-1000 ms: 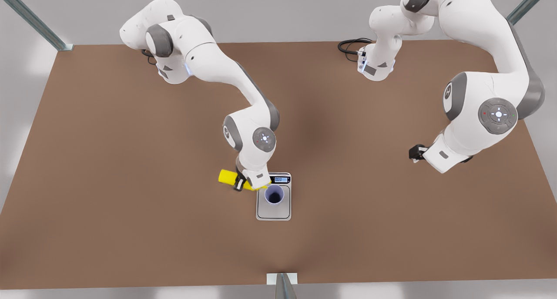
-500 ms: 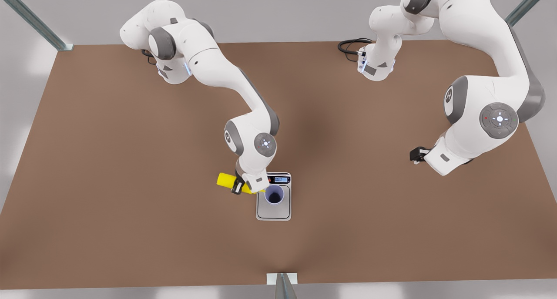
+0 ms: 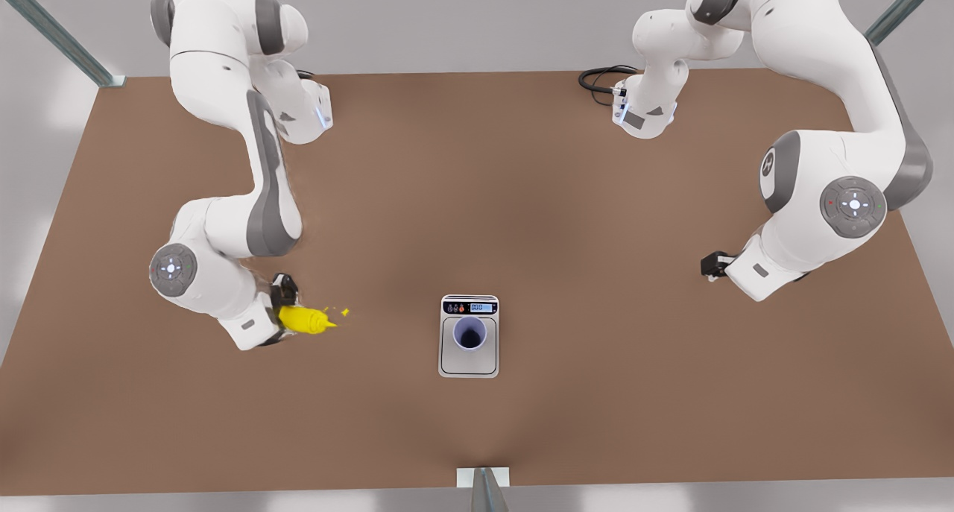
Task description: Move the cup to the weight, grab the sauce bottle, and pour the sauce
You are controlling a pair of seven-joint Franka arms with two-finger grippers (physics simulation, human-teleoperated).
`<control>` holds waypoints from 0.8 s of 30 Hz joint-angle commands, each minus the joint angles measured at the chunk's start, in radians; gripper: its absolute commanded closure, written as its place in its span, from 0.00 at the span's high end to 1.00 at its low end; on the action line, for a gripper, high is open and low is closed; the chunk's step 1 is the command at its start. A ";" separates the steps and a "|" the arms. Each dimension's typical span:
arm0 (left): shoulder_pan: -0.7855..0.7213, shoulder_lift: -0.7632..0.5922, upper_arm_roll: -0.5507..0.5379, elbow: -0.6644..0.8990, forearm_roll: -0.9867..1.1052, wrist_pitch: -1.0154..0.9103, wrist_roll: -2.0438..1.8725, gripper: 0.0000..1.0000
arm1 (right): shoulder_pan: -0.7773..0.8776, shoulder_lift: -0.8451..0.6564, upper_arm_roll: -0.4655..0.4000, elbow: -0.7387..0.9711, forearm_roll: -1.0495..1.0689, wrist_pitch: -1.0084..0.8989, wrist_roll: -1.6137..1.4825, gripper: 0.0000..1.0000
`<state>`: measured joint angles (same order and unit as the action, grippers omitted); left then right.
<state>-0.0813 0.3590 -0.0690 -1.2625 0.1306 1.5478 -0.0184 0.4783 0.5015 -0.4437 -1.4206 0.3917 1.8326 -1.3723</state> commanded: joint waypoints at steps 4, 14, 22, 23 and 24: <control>0.000 0.001 0.003 0.000 0.001 0.003 0.000 1.00 | -0.226 0.011 0.137 -0.015 0.082 -0.001 -0.214 0.47; 0.000 0.008 0.003 0.000 0.006 0.008 -0.002 1.00 | -0.840 0.252 0.559 -0.069 0.506 -0.141 -0.798 0.47; 0.000 0.009 0.005 0.002 0.006 0.008 0.000 1.00 | -0.885 0.361 0.559 -0.058 0.630 -0.228 -0.860 0.49; 0.000 0.009 0.006 0.003 0.006 0.006 0.000 1.00 | -0.885 0.377 0.560 -0.055 0.636 -0.228 -0.880 0.49; 0.000 0.009 0.006 0.003 0.006 0.008 0.000 1.00 | -0.892 0.405 0.566 -0.034 0.639 -0.240 -0.901 0.49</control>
<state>-0.0813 0.3682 -0.0629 -1.2594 0.1363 1.5542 -0.0184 -0.4208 0.9115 0.1273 -1.4538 1.0249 1.5874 -2.2739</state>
